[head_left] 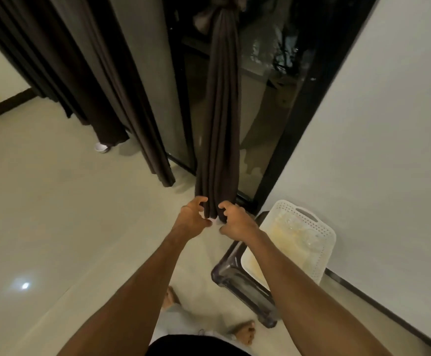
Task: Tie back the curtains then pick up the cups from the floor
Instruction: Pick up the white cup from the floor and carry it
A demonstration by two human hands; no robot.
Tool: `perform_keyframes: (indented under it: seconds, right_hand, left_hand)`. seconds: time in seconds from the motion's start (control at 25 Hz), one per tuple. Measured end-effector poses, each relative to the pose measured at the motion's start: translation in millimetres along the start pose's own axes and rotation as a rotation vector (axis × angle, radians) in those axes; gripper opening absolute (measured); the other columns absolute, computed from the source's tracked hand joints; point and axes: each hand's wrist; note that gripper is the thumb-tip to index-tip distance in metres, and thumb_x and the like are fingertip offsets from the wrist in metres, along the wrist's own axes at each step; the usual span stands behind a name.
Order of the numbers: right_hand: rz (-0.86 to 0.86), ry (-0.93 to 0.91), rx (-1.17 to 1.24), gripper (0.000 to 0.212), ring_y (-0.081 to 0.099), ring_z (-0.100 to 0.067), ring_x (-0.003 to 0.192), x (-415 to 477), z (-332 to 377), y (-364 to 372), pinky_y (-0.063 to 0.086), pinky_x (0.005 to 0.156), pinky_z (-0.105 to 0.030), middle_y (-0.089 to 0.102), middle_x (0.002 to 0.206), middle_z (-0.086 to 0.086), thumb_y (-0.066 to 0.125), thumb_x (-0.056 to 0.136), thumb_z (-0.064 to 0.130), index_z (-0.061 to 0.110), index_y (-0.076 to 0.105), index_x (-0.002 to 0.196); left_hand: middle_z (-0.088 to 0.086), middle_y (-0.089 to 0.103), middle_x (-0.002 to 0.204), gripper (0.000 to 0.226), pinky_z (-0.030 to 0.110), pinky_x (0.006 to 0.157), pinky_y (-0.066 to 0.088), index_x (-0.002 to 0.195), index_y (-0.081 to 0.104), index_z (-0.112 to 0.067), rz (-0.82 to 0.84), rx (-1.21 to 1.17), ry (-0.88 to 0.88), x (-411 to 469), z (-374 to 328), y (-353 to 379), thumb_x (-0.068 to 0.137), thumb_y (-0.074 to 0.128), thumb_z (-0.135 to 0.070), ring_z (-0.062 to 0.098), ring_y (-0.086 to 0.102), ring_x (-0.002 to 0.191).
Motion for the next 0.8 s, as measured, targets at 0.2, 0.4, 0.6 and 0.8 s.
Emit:
perform_keyframes:
  seconds: [0.2, 0.4, 0.6, 0.8]
  right_hand:
    - [0.082, -0.118, -0.065, 0.070, 0.056, -0.025, 0.120, 37.7, 100.9, 51.4, 0.051, 0.093, -0.033, 0.049, 0.141, -0.008, 0.069, 0.084, 0.003, 0.021, 0.039, 0.144]
    - [0.115, -0.186, -0.077, 0.071, 0.055, -0.024, 0.120, 77.6, 213.1, 106.0, 0.052, 0.096, -0.041, 0.048, 0.140, -0.007, 0.068, 0.084, 0.002, 0.024, 0.038, 0.145]
    - [0.154, -0.267, -0.093, 0.070, 0.052, -0.024, 0.124, 111.1, 305.3, 147.8, 0.050, 0.099, -0.042, 0.048, 0.140, -0.007, 0.069, 0.081, 0.004, 0.025, 0.040, 0.141]
    - [0.197, -0.335, -0.091, 0.070, 0.052, -0.021, 0.124, 156.4, 374.9, 172.2, 0.050, 0.097, -0.038, 0.050, 0.139, -0.005, 0.070, 0.080, 0.008, 0.026, 0.040, 0.140]
  left_hand:
    - [0.008, 0.056, 0.117, 0.065, 0.030, 0.074, 0.055, 0.132, 0.048, -0.022, -0.118, -0.047, -0.079, 4.3, 66.2, -94.8, 0.076, 0.078, -0.007, 0.019, 0.058, 0.085]
    - [0.008, 0.056, 0.118, 0.068, 0.031, 0.075, 0.055, 0.133, 0.047, -0.022, -0.214, -0.064, -0.102, 12.9, 133.2, -203.3, 0.075, 0.079, -0.008, 0.020, 0.058, 0.085]
    - [0.008, 0.056, 0.115, 0.067, 0.033, 0.072, 0.056, 0.132, 0.049, -0.023, -0.332, -0.119, -0.160, 15.3, 185.4, -297.8, 0.074, 0.079, -0.008, 0.020, 0.059, 0.081]
    - [0.006, 0.055, 0.115, 0.068, 0.033, 0.071, 0.056, 0.132, 0.048, -0.024, -0.414, -0.190, -0.201, 32.9, 217.0, -359.0, 0.074, 0.079, -0.009, 0.022, 0.061, 0.086]
Point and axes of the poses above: each hand's wrist, its own x-axis towards the middle knuckle, its own y-axis out of the palm, z = x × y
